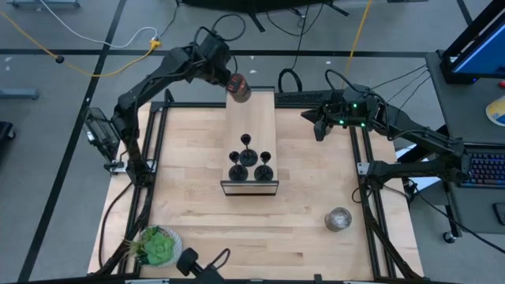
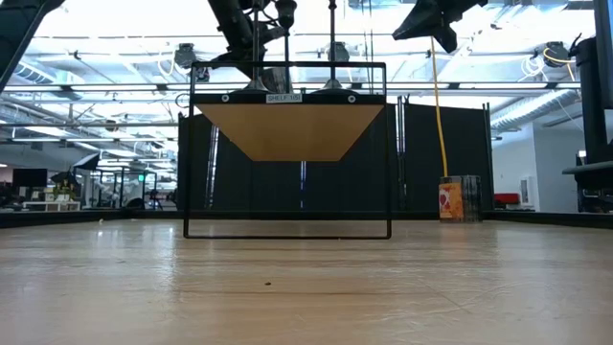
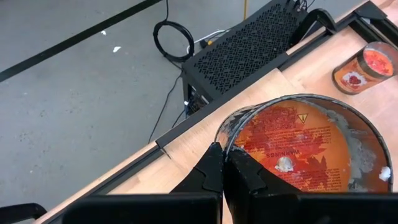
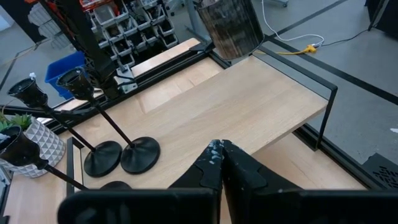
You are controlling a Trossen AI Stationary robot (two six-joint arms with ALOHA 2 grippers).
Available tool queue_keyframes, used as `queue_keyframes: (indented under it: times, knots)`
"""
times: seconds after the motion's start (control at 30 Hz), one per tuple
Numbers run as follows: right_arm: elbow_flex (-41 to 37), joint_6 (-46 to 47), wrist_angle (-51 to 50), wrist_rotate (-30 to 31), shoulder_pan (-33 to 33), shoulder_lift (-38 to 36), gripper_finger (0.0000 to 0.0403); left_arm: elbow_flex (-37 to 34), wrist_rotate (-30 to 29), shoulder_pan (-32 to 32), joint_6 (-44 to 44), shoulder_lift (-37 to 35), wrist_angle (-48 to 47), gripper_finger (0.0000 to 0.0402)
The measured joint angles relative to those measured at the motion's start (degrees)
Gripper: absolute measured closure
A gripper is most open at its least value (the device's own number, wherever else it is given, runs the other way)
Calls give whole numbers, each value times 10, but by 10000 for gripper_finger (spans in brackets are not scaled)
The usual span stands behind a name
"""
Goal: Pick & Place candle stick holders
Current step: Put the left orange scented candle on the shelf
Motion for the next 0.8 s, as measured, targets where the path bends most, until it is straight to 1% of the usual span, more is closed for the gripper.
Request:
queue_keyframes:
  times: [0.23, 0.53, 0.67, 0.8]
  knots:
    - [0, 0, 0, 0, 0, 0, 403, 0, 11, 0, -10, 6, -25, 401]
    - [0, 2, 0, -1, 0, 0, 403, 0, 15, -5, -16, 37, -40, 401]
    - [0, 2, 0, -1, 0, 0, 403, 0, 13, -5, -19, 48, -68, 401]
    - [0, 1, 0, -2, 0, 0, 403, 0, 13, -6, -20, 50, -64, 401]
